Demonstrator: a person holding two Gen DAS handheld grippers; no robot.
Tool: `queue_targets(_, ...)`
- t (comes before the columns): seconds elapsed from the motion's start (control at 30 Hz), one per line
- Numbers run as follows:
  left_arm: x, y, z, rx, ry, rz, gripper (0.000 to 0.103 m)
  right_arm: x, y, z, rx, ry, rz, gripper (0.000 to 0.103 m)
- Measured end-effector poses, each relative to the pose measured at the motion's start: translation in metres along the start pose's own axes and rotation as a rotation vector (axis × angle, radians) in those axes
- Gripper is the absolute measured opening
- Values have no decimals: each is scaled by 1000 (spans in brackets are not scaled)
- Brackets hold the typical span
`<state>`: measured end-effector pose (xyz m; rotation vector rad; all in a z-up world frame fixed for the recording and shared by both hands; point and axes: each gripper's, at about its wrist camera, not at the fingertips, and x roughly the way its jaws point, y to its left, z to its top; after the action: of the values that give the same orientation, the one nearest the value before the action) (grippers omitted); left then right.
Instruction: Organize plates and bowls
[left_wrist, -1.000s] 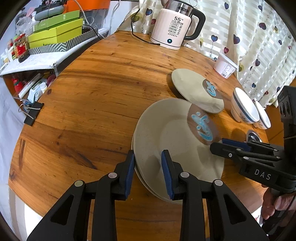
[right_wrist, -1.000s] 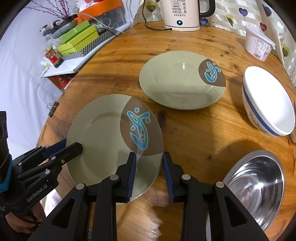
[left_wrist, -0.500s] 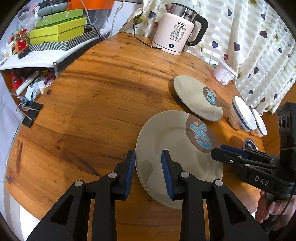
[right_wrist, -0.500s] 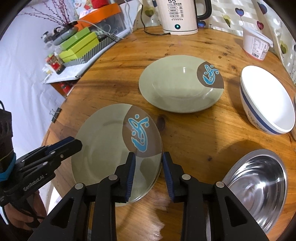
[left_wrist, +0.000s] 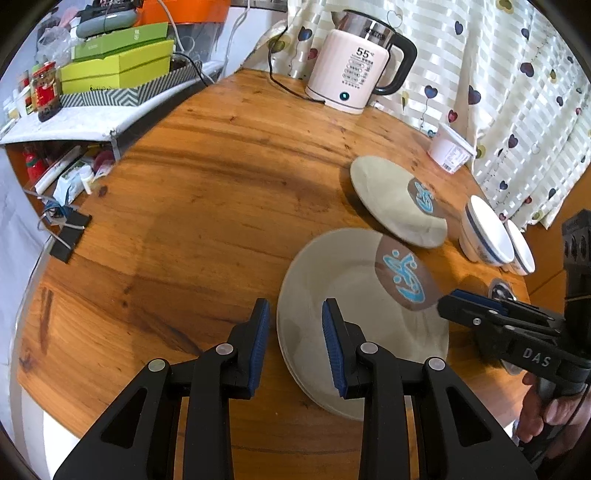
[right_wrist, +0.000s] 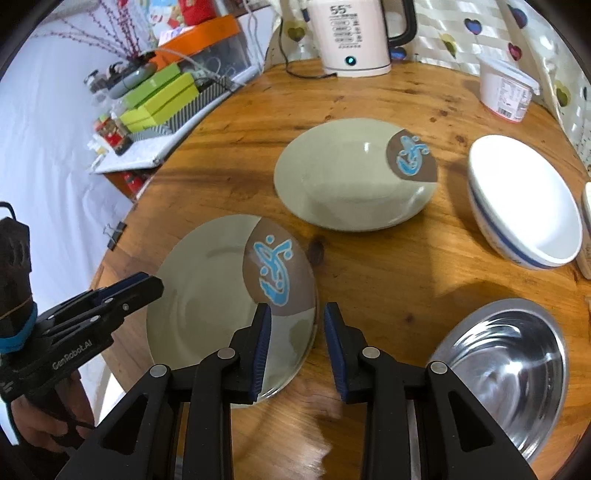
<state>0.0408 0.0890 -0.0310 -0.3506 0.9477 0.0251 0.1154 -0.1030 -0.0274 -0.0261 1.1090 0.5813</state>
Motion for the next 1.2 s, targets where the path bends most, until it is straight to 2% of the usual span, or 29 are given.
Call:
queue_targets(0.1, -2, -1, 7, 9, -10, -7, 30, -9, -6, 2, 29, -31, 8, 36)
queue_targets(0.17, -2, -2, 13, 18, -13, -17, 30, -14, -11, 4, 56, -51, 22, 45)
queue_targets(0.33, 0, -9, 27, 41, -15, -48, 30, -19, -23, 8, 111, -80, 44, 50)
queue_targets(0.7, 8, -28, 48, 117, -25, -47, 31, -21, -32, 13, 149, -89, 49, 51)
queue_targets(1.0, 16, -36, 66, 168, -26, -67, 46, -21, -42, 21, 205, -94, 22, 51)
queue_targets(1.2, 26, -41, 79, 195, -10, -94, 50, -16, -47, 25, 244, -87, 19, 51)
